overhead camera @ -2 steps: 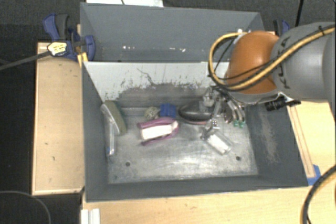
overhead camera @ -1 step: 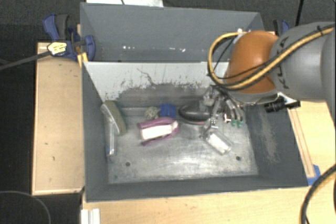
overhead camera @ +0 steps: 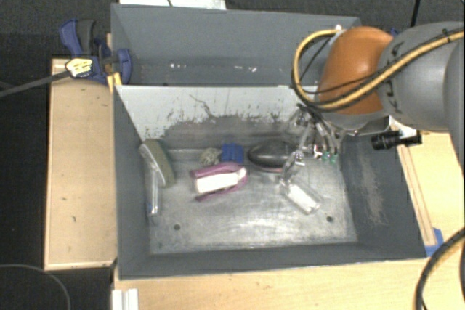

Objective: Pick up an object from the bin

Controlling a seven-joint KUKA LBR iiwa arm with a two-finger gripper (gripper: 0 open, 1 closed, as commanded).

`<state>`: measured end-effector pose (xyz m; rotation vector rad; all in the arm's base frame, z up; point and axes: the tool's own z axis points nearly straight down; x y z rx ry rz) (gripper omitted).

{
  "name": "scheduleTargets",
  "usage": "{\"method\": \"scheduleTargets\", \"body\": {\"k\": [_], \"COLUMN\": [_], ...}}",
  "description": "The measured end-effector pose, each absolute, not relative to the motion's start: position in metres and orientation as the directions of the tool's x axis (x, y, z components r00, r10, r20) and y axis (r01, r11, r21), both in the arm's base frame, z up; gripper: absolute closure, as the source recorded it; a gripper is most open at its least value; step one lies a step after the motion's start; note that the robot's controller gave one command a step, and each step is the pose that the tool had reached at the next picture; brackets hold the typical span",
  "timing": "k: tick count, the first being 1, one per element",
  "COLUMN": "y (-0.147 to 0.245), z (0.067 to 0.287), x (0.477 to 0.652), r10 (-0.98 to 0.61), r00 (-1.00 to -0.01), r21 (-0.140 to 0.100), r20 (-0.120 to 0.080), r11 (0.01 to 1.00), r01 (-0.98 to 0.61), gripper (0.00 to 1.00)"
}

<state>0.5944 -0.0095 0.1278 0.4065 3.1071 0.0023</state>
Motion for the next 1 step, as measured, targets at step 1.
{"method": "scheduleTargets", "body": {"k": [1], "y": [-0.0347], "z": [0.0761], "x": [0.5896], "r10": [-0.211], "r00": [-0.977], "r21": [-0.006], "r20": [-0.023], "r11": [0.977], "r01": [-0.211], "gripper": [0.0]}}
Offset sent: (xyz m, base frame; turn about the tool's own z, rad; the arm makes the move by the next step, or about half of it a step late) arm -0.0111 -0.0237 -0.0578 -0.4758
